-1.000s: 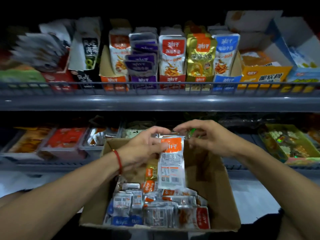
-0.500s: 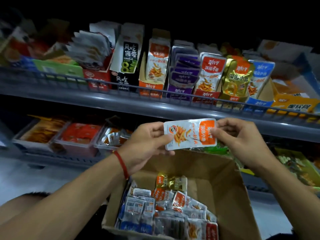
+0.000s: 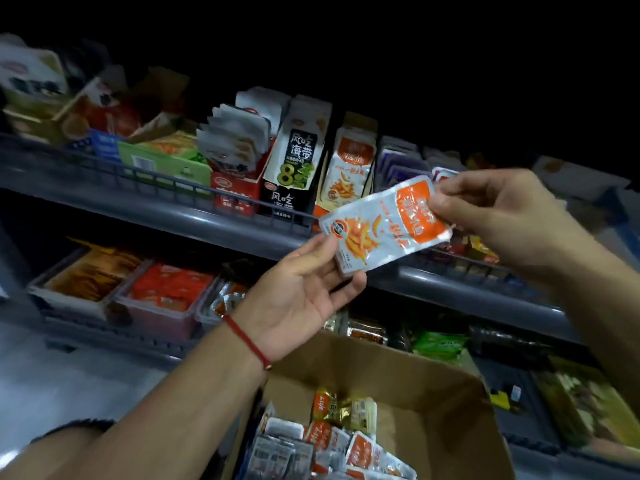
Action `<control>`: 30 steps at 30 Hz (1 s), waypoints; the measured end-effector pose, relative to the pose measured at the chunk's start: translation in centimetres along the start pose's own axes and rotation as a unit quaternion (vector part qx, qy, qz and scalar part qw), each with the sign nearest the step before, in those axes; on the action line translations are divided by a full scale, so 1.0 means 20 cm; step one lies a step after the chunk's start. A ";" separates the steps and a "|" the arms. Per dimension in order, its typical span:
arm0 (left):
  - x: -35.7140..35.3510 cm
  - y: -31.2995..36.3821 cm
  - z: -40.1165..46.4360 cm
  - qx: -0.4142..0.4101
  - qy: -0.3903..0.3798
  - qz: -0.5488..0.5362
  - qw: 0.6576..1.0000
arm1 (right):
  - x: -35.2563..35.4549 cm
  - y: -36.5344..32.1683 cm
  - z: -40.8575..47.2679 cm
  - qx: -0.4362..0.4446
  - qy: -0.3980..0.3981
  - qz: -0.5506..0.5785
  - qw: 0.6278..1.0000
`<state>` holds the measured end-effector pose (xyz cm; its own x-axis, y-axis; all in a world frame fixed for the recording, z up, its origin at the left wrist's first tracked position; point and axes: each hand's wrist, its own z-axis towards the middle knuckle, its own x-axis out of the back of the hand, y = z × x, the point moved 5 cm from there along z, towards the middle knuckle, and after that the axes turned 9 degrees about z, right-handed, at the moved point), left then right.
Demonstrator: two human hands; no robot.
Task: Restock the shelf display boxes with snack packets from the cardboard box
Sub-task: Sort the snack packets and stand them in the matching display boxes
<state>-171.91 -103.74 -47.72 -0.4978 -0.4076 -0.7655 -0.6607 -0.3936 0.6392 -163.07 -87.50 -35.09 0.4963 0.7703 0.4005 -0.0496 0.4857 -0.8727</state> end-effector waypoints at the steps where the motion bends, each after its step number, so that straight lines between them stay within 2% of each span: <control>1: 0.00 0.02 0.01 -0.001 0.007 -0.003 1.000 | -0.01 -0.04 0.05 0.018 -0.002 -0.038 0.999; 5: 0.06 0.07 0.04 -0.003 0.059 0.030 0.998 | -0.04 -0.22 0.28 0.098 0.012 -0.190 0.977; 10: 0.12 0.10 0.03 -0.023 0.109 0.096 0.989 | -0.07 -0.33 0.55 0.196 0.049 -0.364 0.909; 13: 0.12 0.12 0.02 -0.031 0.121 0.128 0.984 | -0.15 -0.29 0.71 0.184 0.017 -0.406 0.895; 20: 0.14 0.14 0.04 -0.031 0.142 0.175 0.974 | -0.35 -0.09 0.89 0.097 -0.075 -0.470 0.874; 30: 0.19 0.13 0.04 -0.023 0.159 0.224 0.961 | -0.36 0.07 1.00 0.062 -0.053 -0.515 0.853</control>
<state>-176.00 -105.57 -48.95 -0.5251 -0.7733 -0.3553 -0.3905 -0.1521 0.9080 -183.98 -84.23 -33.57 0.2503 -0.0607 0.9663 0.2710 0.9625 -0.0097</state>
